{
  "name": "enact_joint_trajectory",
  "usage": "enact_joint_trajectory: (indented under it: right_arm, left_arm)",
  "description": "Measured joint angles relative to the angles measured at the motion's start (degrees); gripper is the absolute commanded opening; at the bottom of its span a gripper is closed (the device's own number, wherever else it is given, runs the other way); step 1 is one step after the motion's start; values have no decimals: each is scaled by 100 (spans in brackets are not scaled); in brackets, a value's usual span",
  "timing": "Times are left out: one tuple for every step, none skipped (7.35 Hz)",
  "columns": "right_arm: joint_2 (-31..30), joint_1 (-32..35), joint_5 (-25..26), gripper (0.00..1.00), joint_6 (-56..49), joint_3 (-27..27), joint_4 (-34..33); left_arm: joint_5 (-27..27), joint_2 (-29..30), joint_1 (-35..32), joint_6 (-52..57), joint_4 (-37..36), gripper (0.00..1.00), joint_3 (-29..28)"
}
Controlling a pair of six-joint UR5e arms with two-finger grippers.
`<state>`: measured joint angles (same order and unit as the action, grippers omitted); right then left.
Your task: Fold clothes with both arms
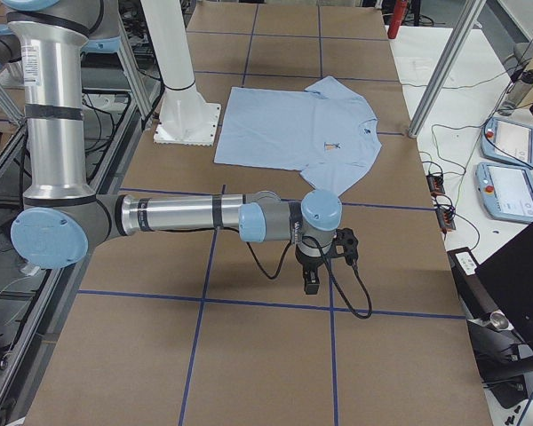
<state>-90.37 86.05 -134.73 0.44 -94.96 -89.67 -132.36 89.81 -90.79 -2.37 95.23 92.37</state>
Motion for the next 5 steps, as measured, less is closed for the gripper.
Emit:
enact_joint_trajectory:
  right_arm:
    - [4, -3, 0, 100, 1, -11, 1]
    - [10, -6, -2, 100, 5, -25, 2]
    - [72, -17, -36, 100, 7, -2, 6]
    - [259, -64, -120, 100, 21, 100, 17]
    - [544, -165, -200, 100, 51, 263, 41]
  left_arm:
    - [0, 1, 0, 0, 3, 100, 6]
    - [0, 4, 1, 0, 4, 100, 11]
    - [0, 16, 10, 0, 30, 100, 12]
    - [0, 53, 26, -5, 111, 100, 27]
    - [2, 162, 76, -10, 193, 100, 51]
